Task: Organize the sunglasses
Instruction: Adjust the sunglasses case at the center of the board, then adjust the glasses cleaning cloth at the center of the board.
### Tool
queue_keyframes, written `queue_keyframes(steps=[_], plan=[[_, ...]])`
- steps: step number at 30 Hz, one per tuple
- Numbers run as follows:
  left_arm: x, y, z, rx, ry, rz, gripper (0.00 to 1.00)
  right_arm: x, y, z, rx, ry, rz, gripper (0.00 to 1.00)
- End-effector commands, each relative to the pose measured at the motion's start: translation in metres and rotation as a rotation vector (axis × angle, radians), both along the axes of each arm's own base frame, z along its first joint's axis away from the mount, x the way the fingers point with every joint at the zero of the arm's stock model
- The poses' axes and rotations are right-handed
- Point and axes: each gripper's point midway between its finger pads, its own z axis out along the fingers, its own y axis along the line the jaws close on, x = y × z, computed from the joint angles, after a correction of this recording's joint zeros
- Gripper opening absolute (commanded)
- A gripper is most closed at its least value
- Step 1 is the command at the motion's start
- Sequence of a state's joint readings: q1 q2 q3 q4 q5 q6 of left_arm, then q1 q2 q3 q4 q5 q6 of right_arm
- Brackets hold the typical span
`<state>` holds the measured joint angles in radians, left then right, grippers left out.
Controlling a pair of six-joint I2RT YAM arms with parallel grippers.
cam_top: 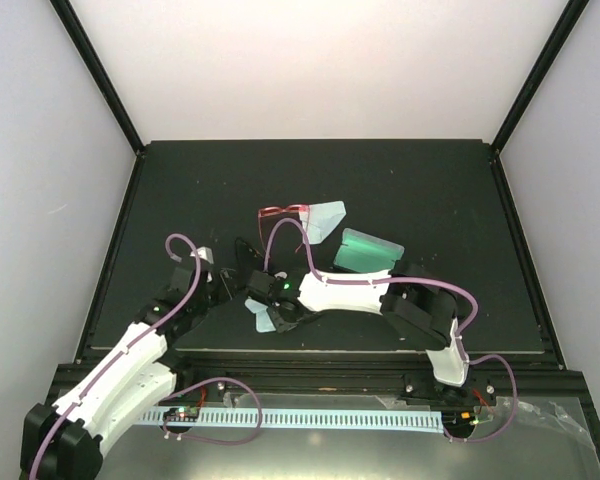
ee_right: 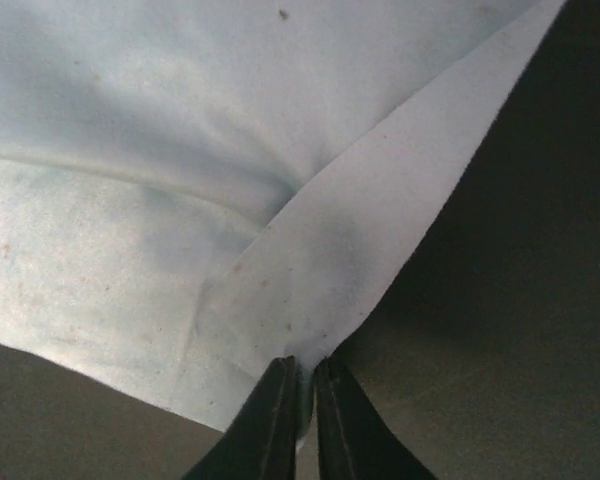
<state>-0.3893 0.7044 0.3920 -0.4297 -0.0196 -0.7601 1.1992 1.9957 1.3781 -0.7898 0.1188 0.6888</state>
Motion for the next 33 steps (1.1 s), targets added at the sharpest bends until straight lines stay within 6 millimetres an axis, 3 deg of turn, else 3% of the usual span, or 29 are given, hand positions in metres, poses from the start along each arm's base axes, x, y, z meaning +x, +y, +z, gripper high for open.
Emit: queue_keyframes(steps=[1,4,11,17,18,22,24,31,33], plan=[[0.003,-0.013,0.002,-0.040,-0.004,-0.061,0.52,0.006,-0.009,0.008,-0.020,-0.046,-0.048,0.07],[0.002,-0.027,0.001,-0.074,0.007,-0.137,0.52,0.006,-0.018,0.014,-0.013,-0.065,-0.075,0.01],[-0.004,-0.064,-0.009,-0.194,0.043,-0.305,0.52,0.001,-0.053,0.021,0.041,-0.046,-0.146,0.01],[-0.009,-0.089,-0.010,-0.236,0.067,-0.417,0.53,-0.006,-0.091,0.011,0.021,-0.007,-0.166,0.02],[-0.010,-0.093,-0.011,-0.239,0.074,-0.434,0.53,-0.005,-0.099,0.010,-0.005,-0.020,-0.169,0.05],[-0.013,-0.108,-0.018,-0.245,0.110,-0.484,0.53,0.004,-0.127,0.017,-0.116,-0.112,-0.179,0.34],[-0.014,-0.112,-0.023,-0.247,0.128,-0.486,0.52,0.008,-0.126,0.022,-0.114,-0.132,-0.163,0.41],[-0.019,-0.109,-0.047,-0.238,0.206,-0.425,0.44,0.008,-0.087,0.026,-0.028,-0.081,-0.082,0.44],[-0.023,-0.109,-0.052,-0.239,0.221,-0.423,0.44,0.011,-0.081,0.024,-0.045,-0.079,-0.078,0.49]])
